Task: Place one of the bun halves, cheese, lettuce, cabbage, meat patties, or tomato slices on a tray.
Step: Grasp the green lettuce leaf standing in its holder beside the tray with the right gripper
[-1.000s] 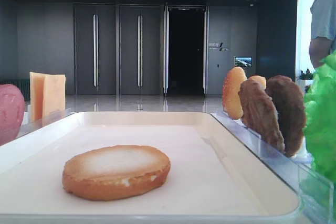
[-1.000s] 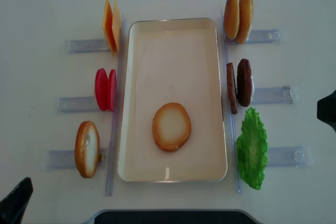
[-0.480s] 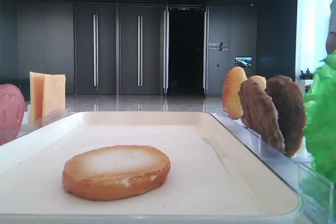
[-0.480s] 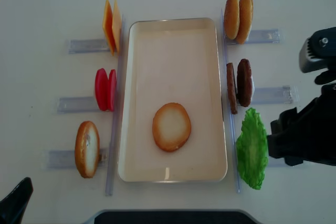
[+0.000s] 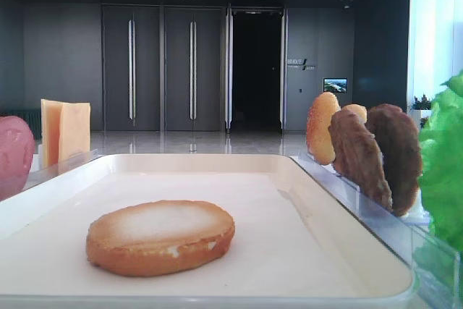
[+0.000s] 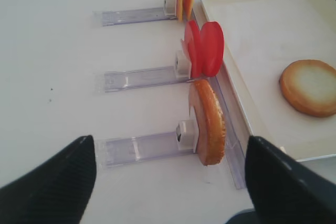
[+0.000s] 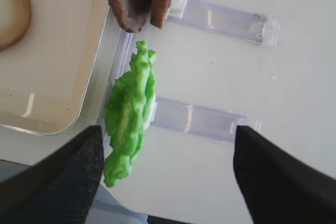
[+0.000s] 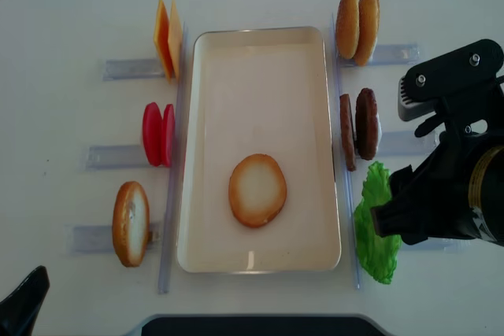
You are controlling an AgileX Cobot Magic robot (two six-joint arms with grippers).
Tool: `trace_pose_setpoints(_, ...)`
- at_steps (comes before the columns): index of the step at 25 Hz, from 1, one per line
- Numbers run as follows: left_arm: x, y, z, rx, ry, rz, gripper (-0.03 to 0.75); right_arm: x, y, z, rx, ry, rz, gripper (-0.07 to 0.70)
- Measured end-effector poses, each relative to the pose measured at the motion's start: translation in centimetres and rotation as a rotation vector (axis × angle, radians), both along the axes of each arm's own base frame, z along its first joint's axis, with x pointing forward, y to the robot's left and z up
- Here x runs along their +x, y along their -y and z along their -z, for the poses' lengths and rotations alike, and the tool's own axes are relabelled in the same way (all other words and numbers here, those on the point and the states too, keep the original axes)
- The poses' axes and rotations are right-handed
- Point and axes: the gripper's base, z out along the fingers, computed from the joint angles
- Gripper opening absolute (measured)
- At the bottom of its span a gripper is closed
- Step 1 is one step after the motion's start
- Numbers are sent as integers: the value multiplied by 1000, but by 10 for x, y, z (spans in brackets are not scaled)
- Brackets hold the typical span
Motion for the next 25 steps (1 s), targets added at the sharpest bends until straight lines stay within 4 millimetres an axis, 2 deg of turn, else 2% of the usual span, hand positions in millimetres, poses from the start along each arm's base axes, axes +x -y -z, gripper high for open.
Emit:
trace_pose_setpoints(8,0,0,0,0,0,0,692,10,-2,8,9,-79,3,503)
trace_pose_setpoints(19,0,0,0,0,0,0,692,26,-24,23,-52,-153,-60,503)
trace_pose_setpoints(25,0,0,0,0,0,0,692,31,-23,28,-72,-176,-66,503)
